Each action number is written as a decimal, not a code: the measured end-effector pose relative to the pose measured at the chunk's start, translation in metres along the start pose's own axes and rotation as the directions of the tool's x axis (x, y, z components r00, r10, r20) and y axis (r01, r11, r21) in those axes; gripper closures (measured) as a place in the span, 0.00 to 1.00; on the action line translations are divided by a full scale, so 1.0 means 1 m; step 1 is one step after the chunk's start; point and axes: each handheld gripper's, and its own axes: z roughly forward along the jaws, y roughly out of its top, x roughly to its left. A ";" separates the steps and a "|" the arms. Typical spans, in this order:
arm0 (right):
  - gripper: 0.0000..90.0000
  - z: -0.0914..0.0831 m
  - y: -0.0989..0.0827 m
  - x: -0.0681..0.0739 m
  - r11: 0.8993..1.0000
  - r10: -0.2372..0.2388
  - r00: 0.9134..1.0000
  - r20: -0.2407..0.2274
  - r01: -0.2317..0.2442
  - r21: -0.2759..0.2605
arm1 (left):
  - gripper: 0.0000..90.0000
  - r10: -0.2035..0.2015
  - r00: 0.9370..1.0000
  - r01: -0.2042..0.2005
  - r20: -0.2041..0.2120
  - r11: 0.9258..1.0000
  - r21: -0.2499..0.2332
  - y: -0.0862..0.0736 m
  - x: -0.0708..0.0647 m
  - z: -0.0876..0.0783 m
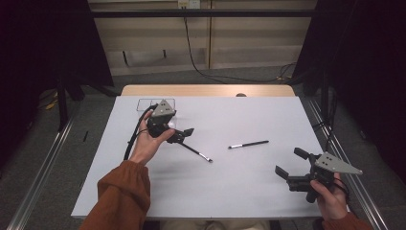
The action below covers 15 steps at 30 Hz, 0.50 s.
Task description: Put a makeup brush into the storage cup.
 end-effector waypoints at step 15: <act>0.00 0.000 0.000 0.000 1.000 -0.001 1.000 -0.004 0.001 0.008 | 0.06 0.049 0.990 -0.083 0.133 0.961 0.263 0.008 -0.002 0.017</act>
